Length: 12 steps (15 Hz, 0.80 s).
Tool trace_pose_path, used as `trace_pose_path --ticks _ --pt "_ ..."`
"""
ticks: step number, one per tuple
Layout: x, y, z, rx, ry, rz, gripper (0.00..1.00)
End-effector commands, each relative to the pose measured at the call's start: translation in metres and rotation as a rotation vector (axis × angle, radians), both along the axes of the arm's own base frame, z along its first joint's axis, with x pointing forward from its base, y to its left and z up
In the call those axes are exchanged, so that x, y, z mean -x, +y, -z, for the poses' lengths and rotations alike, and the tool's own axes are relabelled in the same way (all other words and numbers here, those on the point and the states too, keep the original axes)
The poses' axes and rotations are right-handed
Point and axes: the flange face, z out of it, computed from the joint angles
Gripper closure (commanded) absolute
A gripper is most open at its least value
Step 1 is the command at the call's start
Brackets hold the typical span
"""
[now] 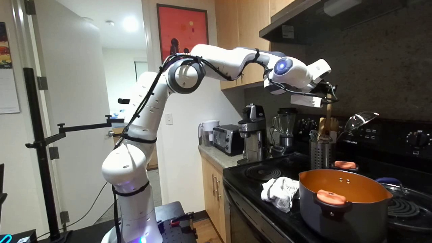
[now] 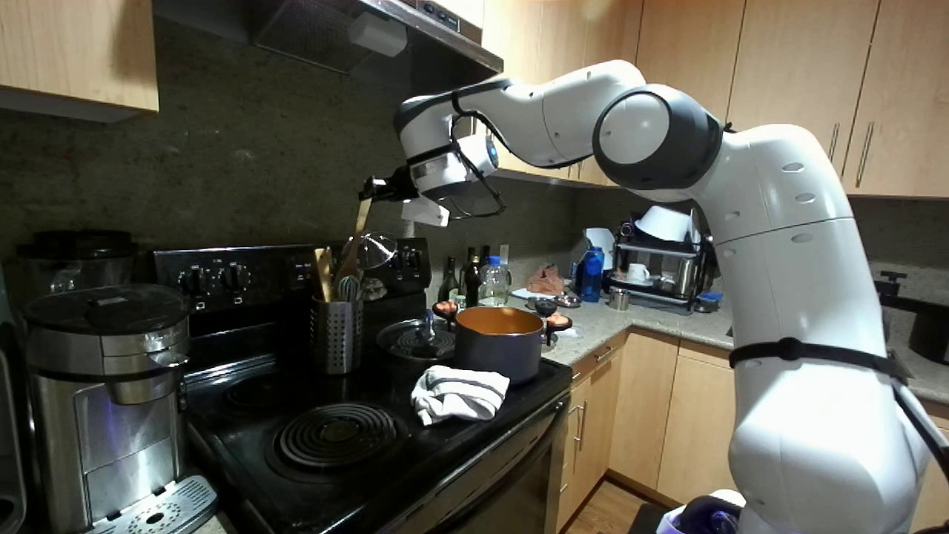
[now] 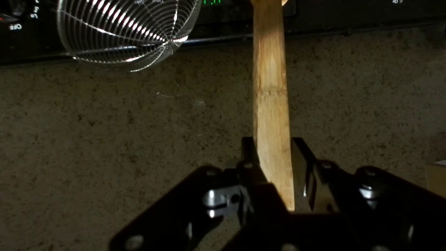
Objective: Place the wooden spoon in the utensil holder
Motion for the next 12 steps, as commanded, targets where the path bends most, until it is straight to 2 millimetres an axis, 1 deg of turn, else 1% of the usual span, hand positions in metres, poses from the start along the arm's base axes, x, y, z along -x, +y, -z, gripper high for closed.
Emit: trace_pose_path --ticks 1,4,7,9,12 --pt "0.003 0.005 0.003 0.023 0.011 -0.013 0.93" --pt "0.007 0.006 -0.006 0.028 0.001 -0.015 0.93" --pt "0.014 0.006 -0.019 0.033 -0.013 -0.018 0.93" --pt "0.02 0.006 -0.033 0.031 -0.031 -0.019 0.93" --pt "0.033 0.007 -0.061 0.039 -0.067 -0.021 0.93"
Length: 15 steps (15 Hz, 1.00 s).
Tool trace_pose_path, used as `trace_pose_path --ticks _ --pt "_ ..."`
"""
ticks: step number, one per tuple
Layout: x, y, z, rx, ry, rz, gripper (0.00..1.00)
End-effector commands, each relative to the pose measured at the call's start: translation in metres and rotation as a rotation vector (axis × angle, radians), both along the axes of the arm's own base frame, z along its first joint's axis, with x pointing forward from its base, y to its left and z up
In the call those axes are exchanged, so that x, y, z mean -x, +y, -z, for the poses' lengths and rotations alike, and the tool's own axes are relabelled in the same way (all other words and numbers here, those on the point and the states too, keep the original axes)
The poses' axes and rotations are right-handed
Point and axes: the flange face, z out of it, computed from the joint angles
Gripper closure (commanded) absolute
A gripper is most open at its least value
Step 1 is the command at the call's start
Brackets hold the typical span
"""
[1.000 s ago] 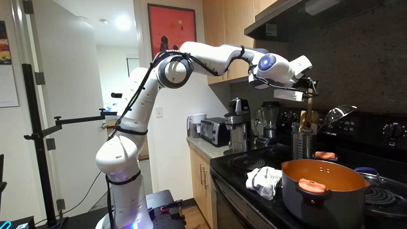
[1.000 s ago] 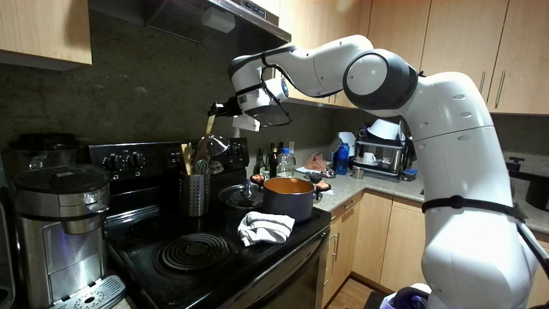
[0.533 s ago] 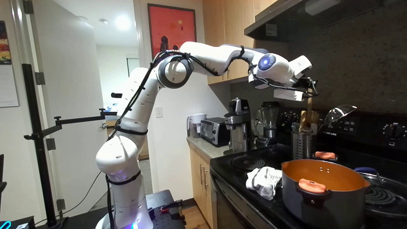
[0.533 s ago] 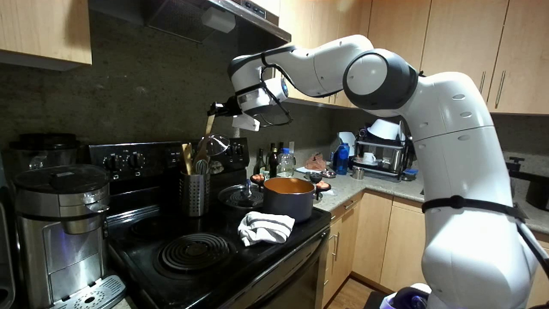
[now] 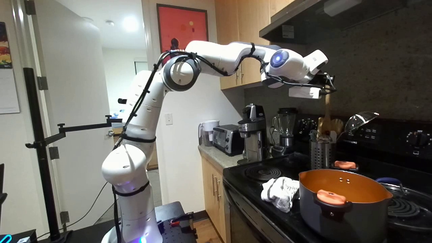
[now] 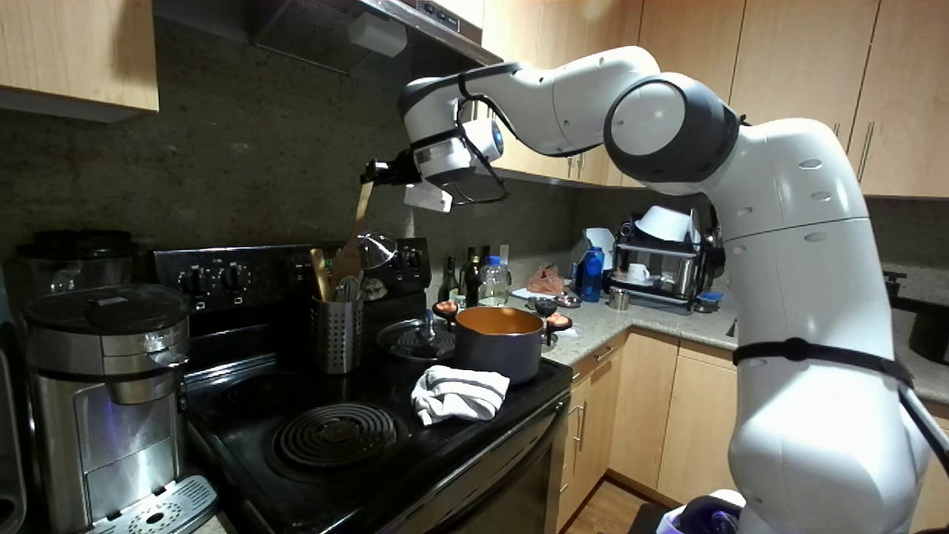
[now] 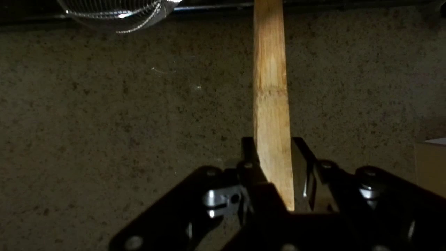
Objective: Place the wooden spoon in the utensil holder
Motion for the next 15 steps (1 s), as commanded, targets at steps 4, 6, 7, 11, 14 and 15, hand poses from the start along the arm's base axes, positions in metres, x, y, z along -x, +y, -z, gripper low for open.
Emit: trace_pose_path --ticks 4,6,7,11,14,15 --pt "0.034 0.01 -0.052 0.035 -0.055 -0.023 0.93" --pt "0.037 0.015 -0.054 0.034 -0.056 -0.03 0.93" --pt "0.037 0.019 -0.053 0.032 -0.055 -0.039 0.93" --pt "0.03 0.033 -0.036 0.016 -0.028 -0.08 0.93" --pt "0.025 0.041 -0.014 0.026 0.002 -0.106 0.93" --pt "0.024 0.041 -0.005 0.033 0.015 -0.114 0.93"
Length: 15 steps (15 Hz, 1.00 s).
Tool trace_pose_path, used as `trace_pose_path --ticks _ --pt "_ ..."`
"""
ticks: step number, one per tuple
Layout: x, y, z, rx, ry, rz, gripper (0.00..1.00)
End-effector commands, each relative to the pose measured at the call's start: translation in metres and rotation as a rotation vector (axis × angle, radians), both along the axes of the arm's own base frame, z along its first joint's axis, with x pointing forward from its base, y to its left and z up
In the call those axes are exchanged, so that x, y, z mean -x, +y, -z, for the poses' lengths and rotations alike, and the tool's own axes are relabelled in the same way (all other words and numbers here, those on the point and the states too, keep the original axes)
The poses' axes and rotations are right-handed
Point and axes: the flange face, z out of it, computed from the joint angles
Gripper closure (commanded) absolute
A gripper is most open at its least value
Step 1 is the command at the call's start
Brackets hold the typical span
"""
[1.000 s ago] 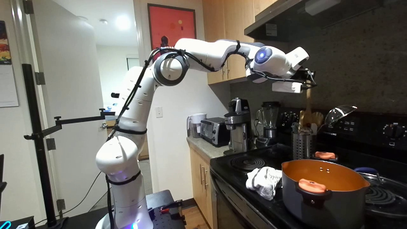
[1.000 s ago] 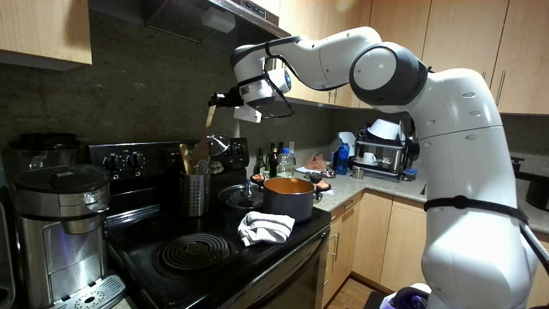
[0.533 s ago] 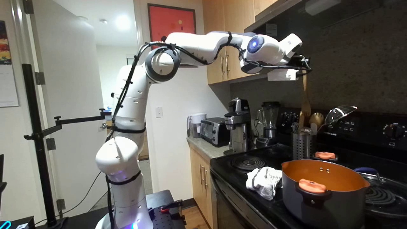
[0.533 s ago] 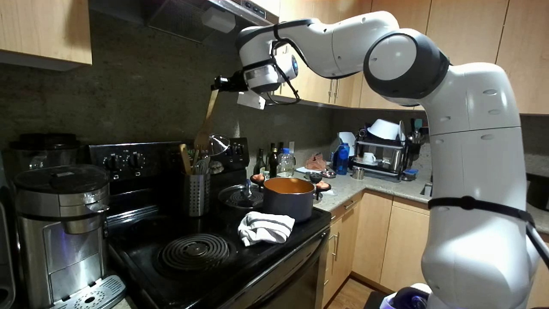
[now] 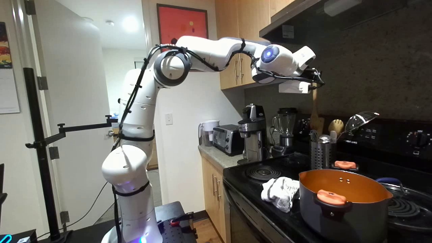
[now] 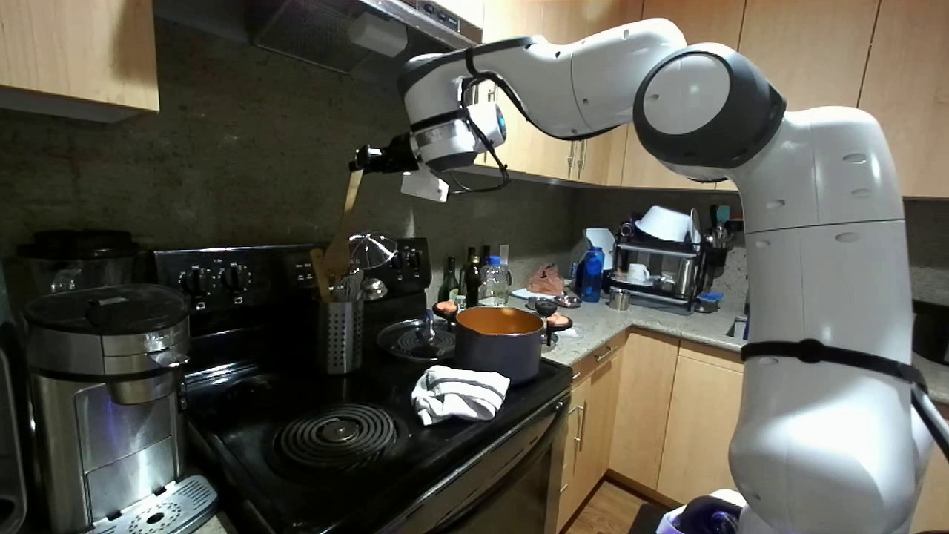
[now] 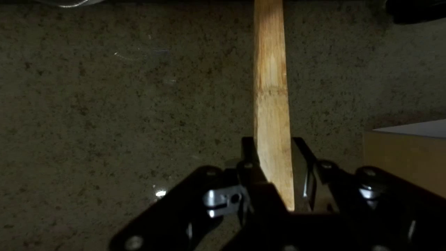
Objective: Place the wooden spoon in the utensil holder
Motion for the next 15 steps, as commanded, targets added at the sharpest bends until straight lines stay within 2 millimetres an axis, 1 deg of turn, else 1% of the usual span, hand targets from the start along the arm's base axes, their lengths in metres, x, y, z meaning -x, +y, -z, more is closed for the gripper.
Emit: trace_pose_path --ticks 1,5,7,9,13,15 --pt "0.002 0.004 0.022 0.028 0.031 -0.041 0.93" --pt "0.0 0.001 0.054 0.051 0.078 -0.054 0.93" --pt "0.0 -0.001 0.066 0.062 0.093 -0.059 0.93" --pt "0.0 -0.001 0.075 0.07 0.103 -0.067 0.93" --pt "-0.001 0.002 0.085 0.078 0.118 -0.074 0.93" --pt "-0.001 0.001 0.094 0.081 0.135 -0.072 0.93"
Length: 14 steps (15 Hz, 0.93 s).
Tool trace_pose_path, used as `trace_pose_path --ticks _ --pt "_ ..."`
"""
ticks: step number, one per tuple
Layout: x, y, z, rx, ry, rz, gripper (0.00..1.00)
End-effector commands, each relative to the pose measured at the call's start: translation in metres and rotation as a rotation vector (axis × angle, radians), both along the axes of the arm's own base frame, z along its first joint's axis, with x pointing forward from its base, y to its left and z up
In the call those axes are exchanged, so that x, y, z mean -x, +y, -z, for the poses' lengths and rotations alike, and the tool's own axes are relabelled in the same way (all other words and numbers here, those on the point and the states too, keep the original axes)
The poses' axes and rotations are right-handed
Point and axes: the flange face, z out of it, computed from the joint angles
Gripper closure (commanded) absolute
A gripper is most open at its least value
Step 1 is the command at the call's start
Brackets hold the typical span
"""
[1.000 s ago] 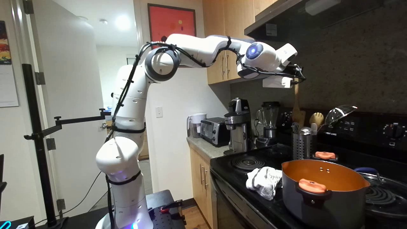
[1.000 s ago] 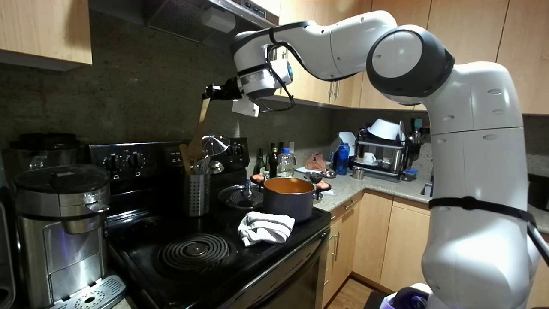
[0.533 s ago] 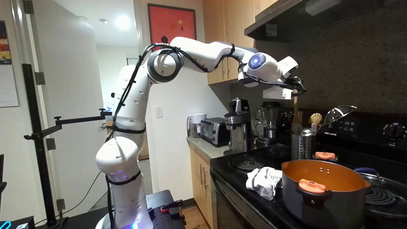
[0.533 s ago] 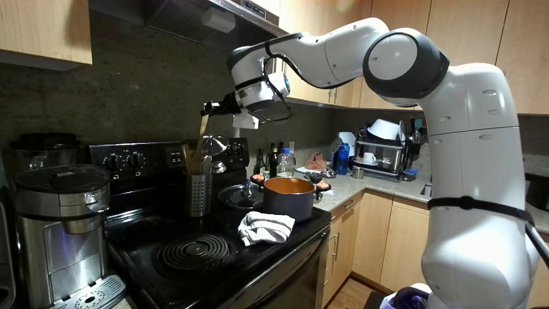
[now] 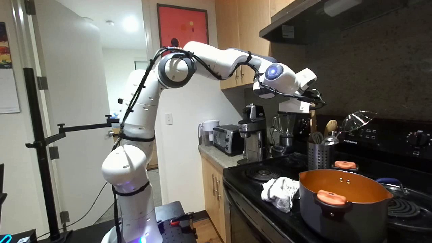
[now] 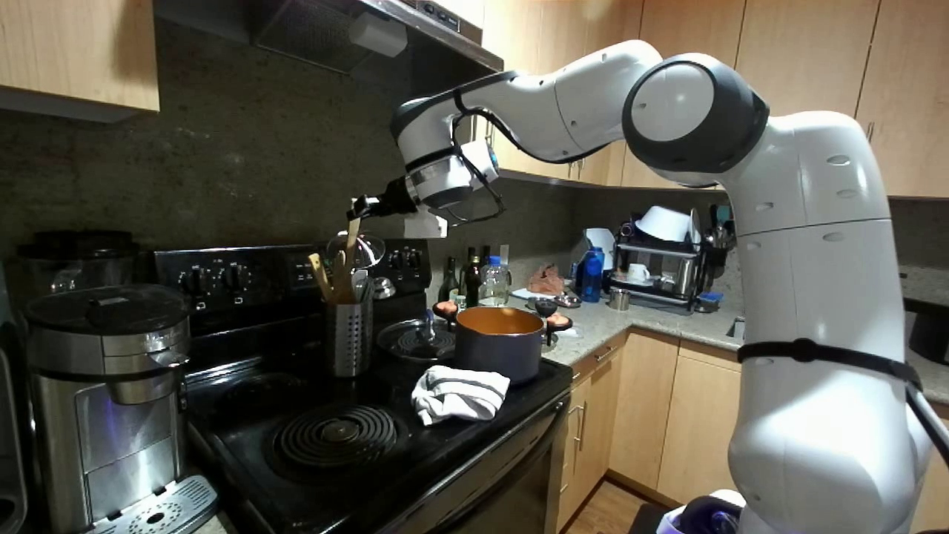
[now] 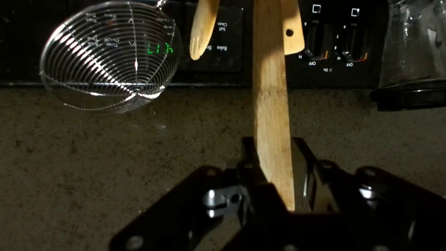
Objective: Place the wooden spoon in the utensil holder
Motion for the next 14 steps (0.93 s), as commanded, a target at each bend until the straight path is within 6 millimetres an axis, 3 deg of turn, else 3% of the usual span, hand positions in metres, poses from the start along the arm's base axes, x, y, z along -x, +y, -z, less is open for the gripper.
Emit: trace_pose_path --ticks 1,6,7,8,10,14 --pt "0.004 -0.002 0.018 0.01 0.03 -0.018 0.93" --pt "0.005 -0.007 0.054 -0.002 0.099 -0.007 0.93" --pt "0.005 -0.007 0.057 -0.004 0.105 -0.003 0.46" --pt "0.004 -0.007 0.059 -0.005 0.109 -0.005 0.45" --pt "0.005 -0.007 0.057 -0.009 0.107 -0.008 0.31" --pt "0.012 -0.005 0.031 -0.018 0.068 -0.008 0.01"
